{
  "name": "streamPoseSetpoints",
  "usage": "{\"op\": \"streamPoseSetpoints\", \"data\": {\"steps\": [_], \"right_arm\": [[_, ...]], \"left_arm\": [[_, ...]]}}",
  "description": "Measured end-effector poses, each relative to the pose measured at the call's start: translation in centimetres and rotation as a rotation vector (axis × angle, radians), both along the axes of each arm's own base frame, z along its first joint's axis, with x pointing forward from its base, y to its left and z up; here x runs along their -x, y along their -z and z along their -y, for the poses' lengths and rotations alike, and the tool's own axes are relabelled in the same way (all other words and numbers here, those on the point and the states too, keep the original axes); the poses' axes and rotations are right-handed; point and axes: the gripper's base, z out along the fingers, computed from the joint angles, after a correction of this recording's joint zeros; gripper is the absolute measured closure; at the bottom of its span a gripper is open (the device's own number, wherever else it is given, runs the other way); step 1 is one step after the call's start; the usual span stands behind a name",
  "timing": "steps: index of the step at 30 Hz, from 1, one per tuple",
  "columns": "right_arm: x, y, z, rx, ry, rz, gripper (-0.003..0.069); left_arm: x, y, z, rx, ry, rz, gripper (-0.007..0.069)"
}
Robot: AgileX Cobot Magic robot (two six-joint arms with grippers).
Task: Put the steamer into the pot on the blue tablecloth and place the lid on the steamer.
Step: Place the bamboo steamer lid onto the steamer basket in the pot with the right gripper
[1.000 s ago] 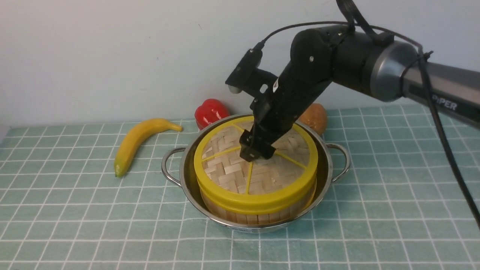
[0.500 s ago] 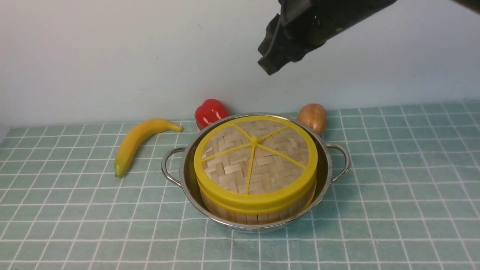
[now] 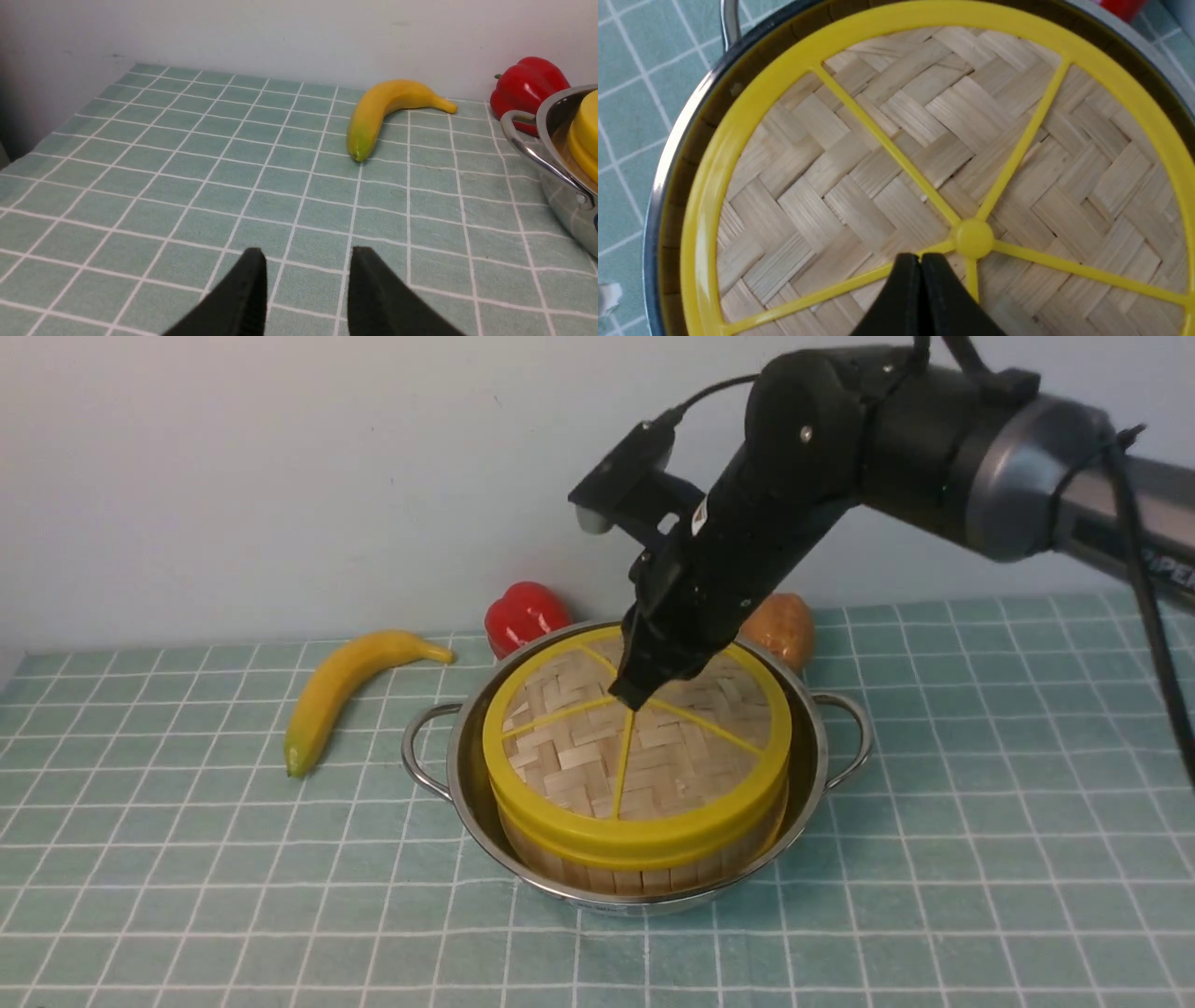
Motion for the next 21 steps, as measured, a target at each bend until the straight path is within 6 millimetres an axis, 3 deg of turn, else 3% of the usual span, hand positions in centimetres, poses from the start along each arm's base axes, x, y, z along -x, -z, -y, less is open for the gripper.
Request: {"op": "streamPoseSetpoints", "data": {"steps": [6, 12, 17, 21], "right_arm": [[-0.4, 2.7, -0.6, 0.005, -0.004, -0.073, 0.0664], [0.2, 3.4, -1.6, -0.026, -0.060, -0.125, 0.0659], [0.3, 3.0, -1.9, -0.009, -0.069, -0.098, 0.0659], [0.3, 0.2, -1.4, 0.014, -0.067, -0.033, 0.0658]], "left_arm": [[0.0, 0.0, 0.0, 0.000, 0.000, 0.000, 0.0382], [0.0, 0.0, 0.0, 0.000, 0.000, 0.000, 0.0382], [0.0, 0.0, 0.0, 0.000, 0.000, 0.000, 0.0382], [0.0, 0.0, 0.0, 0.000, 0.000, 0.000, 0.0382]]}}
